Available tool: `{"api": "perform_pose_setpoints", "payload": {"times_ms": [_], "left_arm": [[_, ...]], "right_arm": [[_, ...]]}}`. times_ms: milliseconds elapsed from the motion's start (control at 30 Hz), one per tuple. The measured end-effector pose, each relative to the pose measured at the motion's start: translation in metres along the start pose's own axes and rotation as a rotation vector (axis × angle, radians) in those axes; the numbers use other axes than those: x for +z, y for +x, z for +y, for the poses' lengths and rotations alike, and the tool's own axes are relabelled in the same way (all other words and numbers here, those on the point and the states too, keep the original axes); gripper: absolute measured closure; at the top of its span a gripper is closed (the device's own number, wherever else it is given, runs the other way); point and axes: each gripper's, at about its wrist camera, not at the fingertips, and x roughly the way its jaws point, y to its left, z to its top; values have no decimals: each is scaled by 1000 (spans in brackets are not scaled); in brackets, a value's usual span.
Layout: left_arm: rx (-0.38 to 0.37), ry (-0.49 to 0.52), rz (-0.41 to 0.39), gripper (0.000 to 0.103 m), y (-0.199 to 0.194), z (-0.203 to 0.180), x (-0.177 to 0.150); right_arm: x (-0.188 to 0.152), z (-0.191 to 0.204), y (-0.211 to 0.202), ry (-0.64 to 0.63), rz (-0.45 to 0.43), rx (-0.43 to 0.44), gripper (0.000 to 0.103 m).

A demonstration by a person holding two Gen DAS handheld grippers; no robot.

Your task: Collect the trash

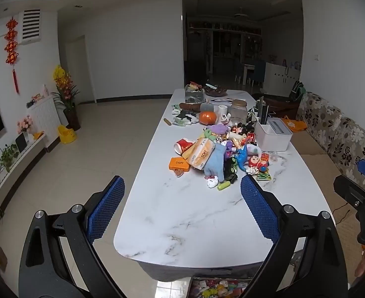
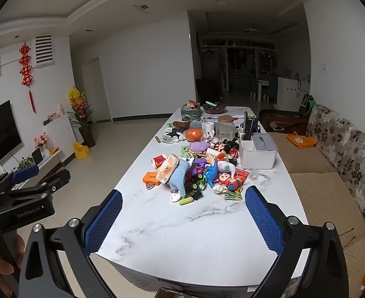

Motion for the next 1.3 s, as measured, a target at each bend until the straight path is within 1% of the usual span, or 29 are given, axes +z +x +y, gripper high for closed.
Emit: {"api": "perform_pose_setpoints", "payload": {"times_ms": [233,633,900,1200,1233,1300], "left_arm": [[-2,-2,2,11,-2,-1,-2],[-9,-10,17,11,2,10,-5],[-6,-9,20,11,5,7,-5],[-5,-12,24,11,5,7,-6],[-5,-12,25,11,6,7,-6],[-5,-13,26,11,5,7,-6]], "right_arm": [[0,2,0,0,-1,-1,5],[-2,2,4,1,2,1,5],[-1,1,4,4,4,-1,5],[-6,10,-2,2,1,-1,5],[-2,3,5,3,6,0,5],[-2,5,4,3,8,1,5]]}}
